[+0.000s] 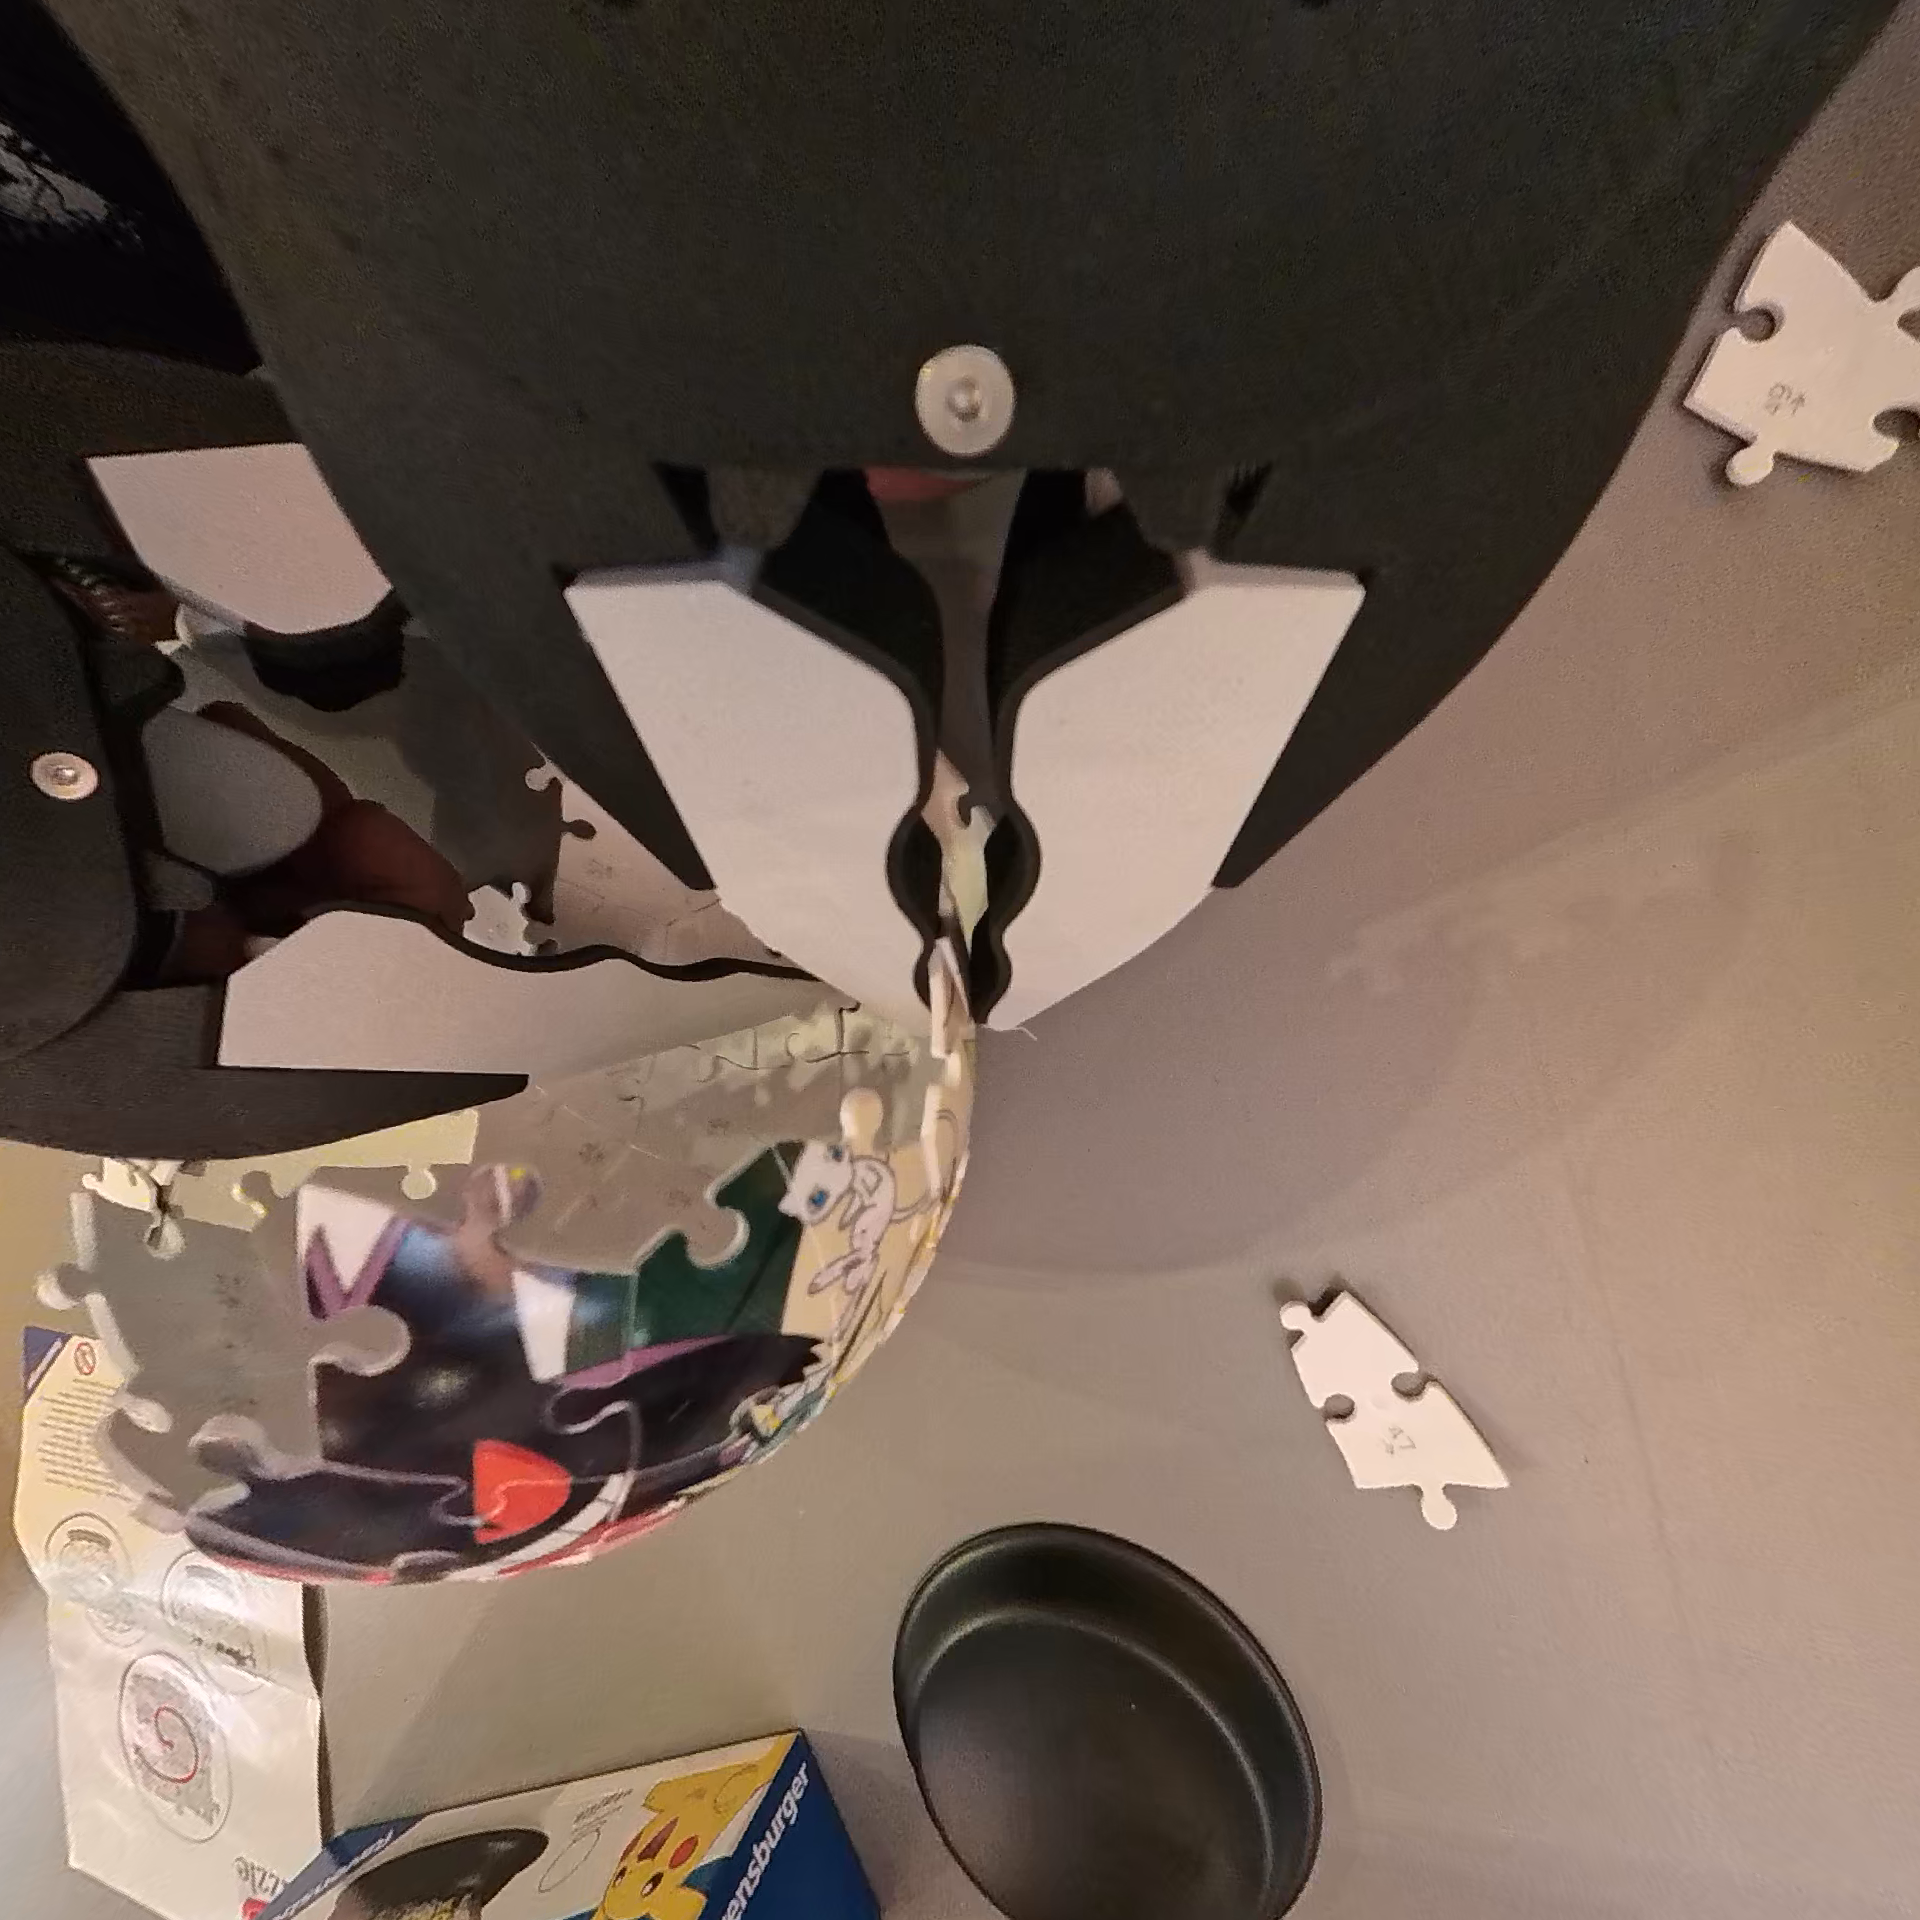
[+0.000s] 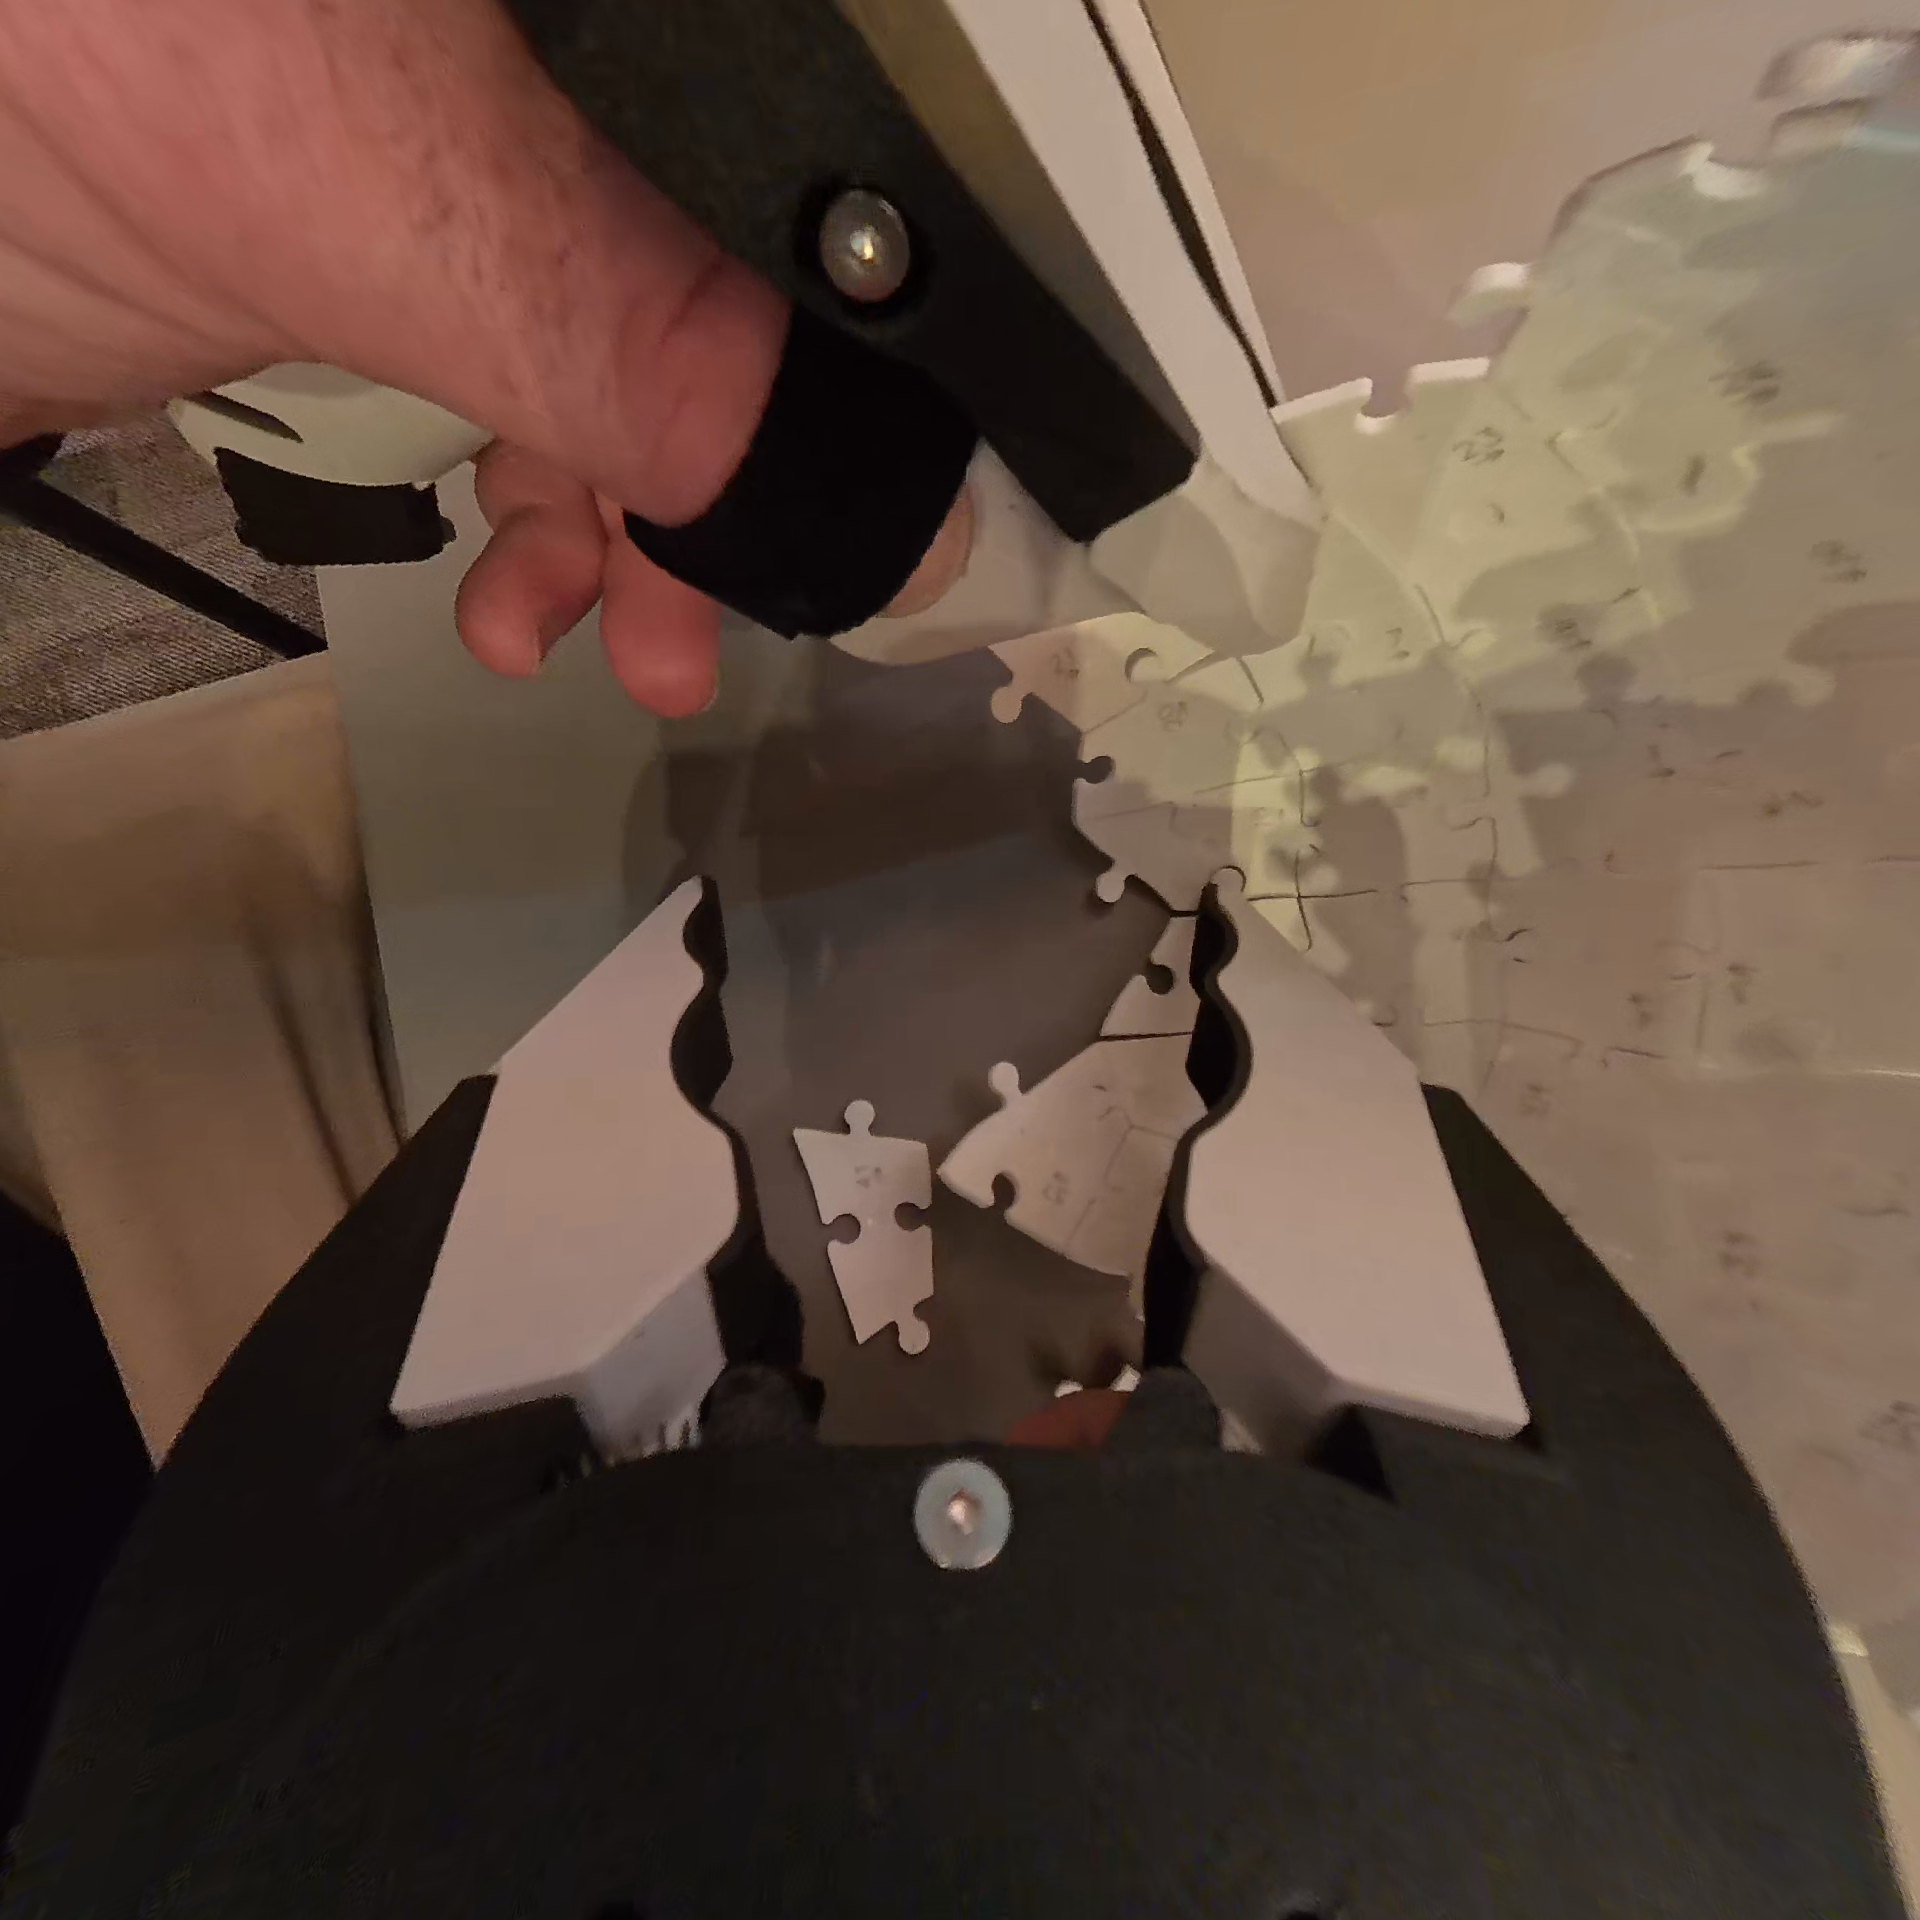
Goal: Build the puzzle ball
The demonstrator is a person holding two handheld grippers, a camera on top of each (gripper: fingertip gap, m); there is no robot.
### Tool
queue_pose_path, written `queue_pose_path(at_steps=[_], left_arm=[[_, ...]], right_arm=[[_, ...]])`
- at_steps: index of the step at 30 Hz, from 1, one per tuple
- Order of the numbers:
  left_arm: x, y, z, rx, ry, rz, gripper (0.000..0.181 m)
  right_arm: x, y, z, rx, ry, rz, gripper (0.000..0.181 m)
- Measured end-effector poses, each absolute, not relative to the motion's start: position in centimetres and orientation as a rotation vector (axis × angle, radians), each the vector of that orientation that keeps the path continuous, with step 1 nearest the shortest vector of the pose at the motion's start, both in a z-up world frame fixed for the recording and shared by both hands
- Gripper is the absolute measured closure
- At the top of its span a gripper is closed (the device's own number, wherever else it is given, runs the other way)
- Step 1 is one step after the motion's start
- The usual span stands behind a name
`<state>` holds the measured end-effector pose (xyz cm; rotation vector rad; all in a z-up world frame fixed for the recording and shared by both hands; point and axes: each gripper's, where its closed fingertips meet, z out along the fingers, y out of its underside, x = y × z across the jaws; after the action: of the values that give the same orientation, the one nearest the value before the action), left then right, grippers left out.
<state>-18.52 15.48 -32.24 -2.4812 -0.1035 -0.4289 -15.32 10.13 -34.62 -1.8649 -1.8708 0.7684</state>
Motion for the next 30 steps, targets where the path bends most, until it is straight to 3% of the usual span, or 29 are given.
queue_pose_path(at_steps=[17, 25, 30], left_arm=[[-18.4, 15.5, -31.8, -2.463, -0.128, -0.503, 0.178], [-17.6, 14.9, -31.1, -2.434, -0.112, -0.577, 0.150], [-17.7, 14.3, -31.1, -2.424, -0.102, -0.554, 0.146]], right_arm=[[-15.9, 10.2, -34.4, -1.951, -1.761, 0.815, 0.089], [-16.0, 10.2, -34.3, -1.955, -1.754, 0.827, 0.088], [-16.0, 10.3, -34.3, -1.960, -1.747, 0.838, 0.089]])
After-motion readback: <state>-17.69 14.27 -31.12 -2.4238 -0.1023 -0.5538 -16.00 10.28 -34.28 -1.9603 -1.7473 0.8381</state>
